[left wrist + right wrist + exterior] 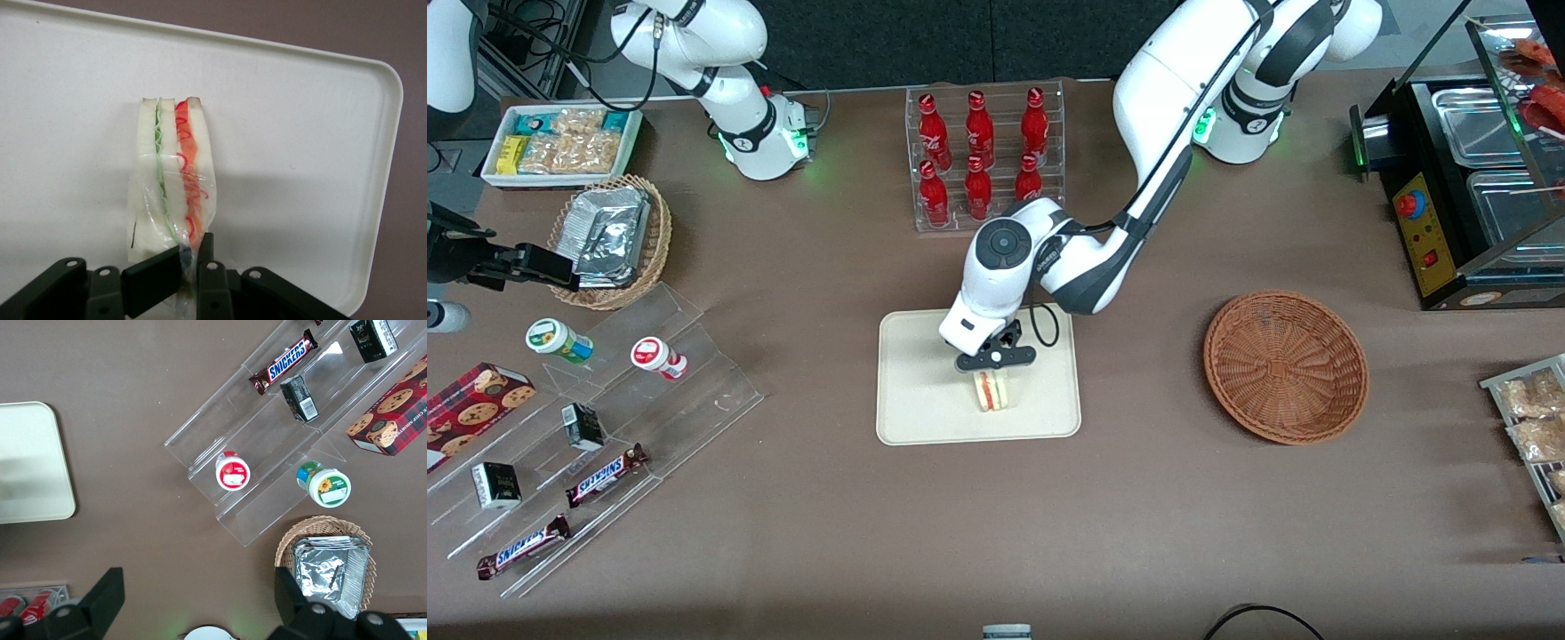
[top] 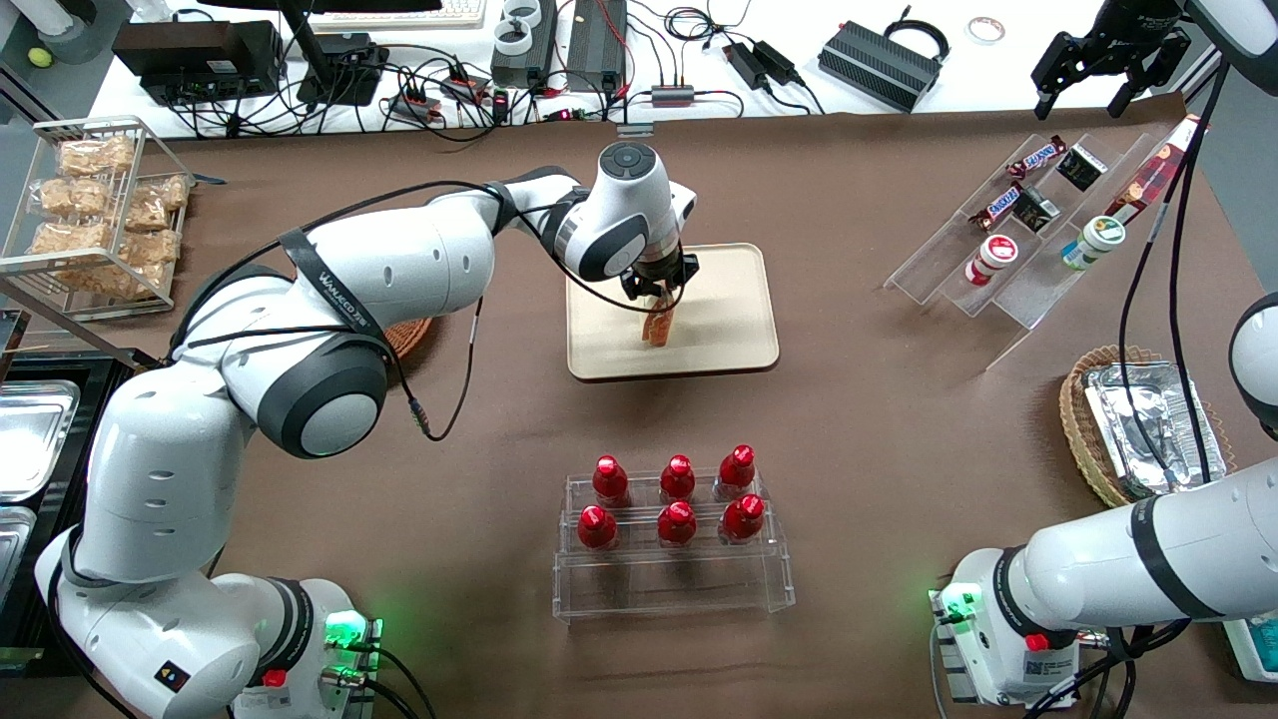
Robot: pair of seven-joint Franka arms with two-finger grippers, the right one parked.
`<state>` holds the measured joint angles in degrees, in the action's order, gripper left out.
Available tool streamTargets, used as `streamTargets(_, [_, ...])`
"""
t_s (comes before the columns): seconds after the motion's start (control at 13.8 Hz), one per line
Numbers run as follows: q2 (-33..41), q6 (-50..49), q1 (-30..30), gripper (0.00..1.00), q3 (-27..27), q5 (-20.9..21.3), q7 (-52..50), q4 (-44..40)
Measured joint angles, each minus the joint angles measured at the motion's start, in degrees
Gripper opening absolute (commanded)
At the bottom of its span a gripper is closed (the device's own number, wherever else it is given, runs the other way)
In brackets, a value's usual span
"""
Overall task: Place sandwich from basket to tray
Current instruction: 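Lower the sandwich onto the cream tray with the left gripper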
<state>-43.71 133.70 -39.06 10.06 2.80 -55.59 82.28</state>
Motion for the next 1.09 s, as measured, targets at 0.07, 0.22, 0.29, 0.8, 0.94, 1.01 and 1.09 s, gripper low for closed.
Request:
streamTargets(0.07, [0.0, -1.2, 0.0, 0.00, 0.1, 0.1, 0.5, -0.1])
streamTargets(0.22, [0.0, -2.8, 0.0, 0.00, 0.2, 0.1, 1.0, -0.1])
streamTargets(0.29, [0.0, -2.9, 0.0, 0.00, 0.2, 0.1, 1.1, -0.1])
streamTargets(0.8, [0.0, -3.0, 0.2, 0.46, 0.2, 0.1, 2.9, -0.1])
streamTargets(0.94, [0.0, -3.0, 0.3, 0.49, 0.2, 0.1, 2.9, -0.2])
streamTargets(1.01, [0.0, -3.0, 0.3, 0.51, 0.2, 0.1, 2.9, -0.3])
streamTargets(1.09, [0.0, -3.0, 0.4, 0.51, 0.2, 0.0, 2.8, -0.5])
